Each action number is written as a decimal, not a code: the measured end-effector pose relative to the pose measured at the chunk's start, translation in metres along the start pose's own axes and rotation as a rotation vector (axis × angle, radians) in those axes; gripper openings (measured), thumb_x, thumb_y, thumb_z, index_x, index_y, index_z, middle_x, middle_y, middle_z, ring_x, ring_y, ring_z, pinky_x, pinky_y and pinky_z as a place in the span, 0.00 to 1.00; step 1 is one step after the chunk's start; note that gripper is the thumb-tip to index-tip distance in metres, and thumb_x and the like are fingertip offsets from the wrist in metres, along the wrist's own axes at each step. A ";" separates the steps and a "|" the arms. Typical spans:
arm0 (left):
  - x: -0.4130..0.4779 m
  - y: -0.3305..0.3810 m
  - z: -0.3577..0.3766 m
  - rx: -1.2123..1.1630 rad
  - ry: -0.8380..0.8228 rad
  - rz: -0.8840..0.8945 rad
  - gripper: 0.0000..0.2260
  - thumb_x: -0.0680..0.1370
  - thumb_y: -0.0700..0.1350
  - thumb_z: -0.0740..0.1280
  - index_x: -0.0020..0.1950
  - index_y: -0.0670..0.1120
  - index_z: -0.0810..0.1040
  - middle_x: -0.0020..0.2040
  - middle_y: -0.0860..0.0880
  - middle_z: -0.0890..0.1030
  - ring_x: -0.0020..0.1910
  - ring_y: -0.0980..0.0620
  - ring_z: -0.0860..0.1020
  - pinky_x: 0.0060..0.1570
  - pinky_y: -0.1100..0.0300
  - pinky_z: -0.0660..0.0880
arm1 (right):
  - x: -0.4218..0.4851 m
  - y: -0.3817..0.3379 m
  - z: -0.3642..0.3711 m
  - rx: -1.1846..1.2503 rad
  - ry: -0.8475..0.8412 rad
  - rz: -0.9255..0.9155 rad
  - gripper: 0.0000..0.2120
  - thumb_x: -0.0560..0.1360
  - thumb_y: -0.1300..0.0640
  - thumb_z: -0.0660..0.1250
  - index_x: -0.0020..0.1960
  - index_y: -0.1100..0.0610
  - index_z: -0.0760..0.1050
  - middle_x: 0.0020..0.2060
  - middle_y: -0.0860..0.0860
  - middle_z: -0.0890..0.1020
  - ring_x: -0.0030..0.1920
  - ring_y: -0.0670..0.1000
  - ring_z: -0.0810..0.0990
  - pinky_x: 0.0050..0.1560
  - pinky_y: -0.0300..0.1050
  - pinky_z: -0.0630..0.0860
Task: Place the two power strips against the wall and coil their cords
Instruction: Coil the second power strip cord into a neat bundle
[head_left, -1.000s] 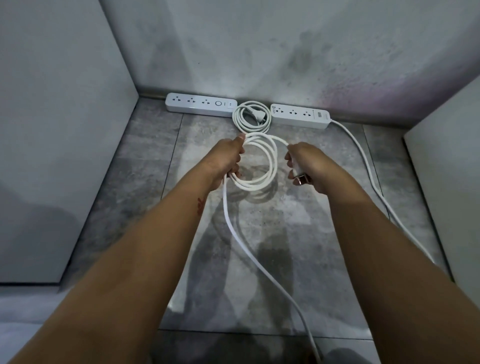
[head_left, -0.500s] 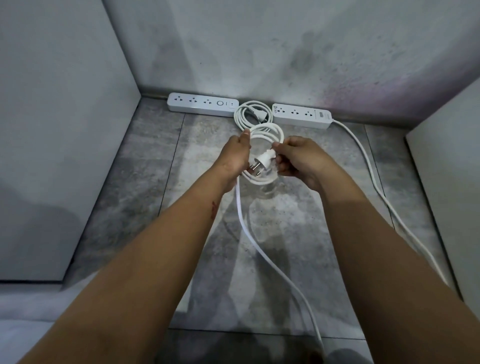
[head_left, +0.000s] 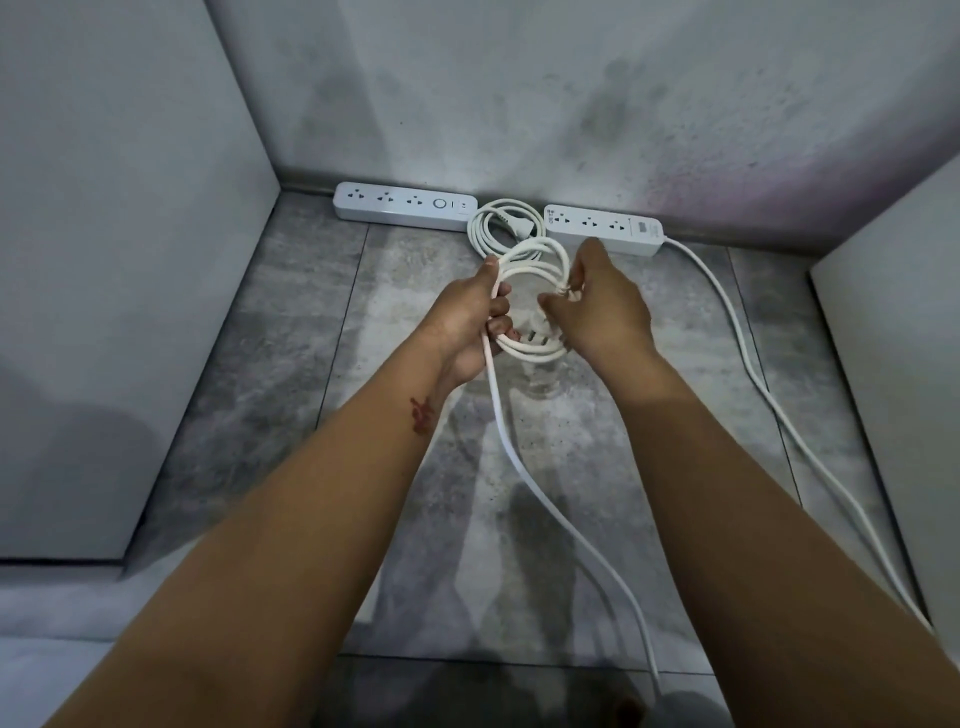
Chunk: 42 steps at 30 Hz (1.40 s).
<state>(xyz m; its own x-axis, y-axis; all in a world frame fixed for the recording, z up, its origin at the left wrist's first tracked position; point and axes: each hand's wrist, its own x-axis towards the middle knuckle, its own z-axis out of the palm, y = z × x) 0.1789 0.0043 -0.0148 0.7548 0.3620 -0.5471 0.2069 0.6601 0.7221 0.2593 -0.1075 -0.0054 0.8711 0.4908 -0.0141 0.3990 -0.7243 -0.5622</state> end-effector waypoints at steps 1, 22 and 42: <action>0.000 0.001 0.000 -0.038 -0.014 -0.002 0.16 0.84 0.53 0.56 0.43 0.43 0.70 0.22 0.53 0.62 0.18 0.57 0.59 0.24 0.63 0.70 | 0.000 0.001 -0.001 0.081 0.005 0.030 0.17 0.73 0.52 0.72 0.49 0.50 0.62 0.39 0.52 0.77 0.37 0.54 0.77 0.36 0.45 0.69; -0.004 0.023 -0.018 0.144 -0.107 0.019 0.07 0.80 0.43 0.60 0.42 0.47 0.69 0.24 0.52 0.62 0.18 0.57 0.54 0.18 0.68 0.52 | -0.005 0.002 -0.010 0.839 -0.492 0.350 0.17 0.78 0.41 0.62 0.50 0.54 0.80 0.41 0.51 0.86 0.43 0.52 0.83 0.52 0.49 0.76; -0.008 0.015 -0.010 0.246 -0.112 0.061 0.13 0.83 0.50 0.59 0.51 0.41 0.75 0.30 0.48 0.71 0.26 0.51 0.72 0.30 0.59 0.76 | 0.004 -0.001 -0.005 1.276 -0.256 0.517 0.19 0.83 0.51 0.57 0.39 0.60 0.73 0.20 0.48 0.67 0.19 0.47 0.63 0.37 0.43 0.75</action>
<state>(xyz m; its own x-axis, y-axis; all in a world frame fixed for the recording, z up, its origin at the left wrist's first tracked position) 0.1693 0.0182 -0.0035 0.8320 0.3121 -0.4587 0.2931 0.4548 0.8410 0.2635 -0.1072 -0.0008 0.7067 0.4812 -0.5187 -0.5997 0.0183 -0.8000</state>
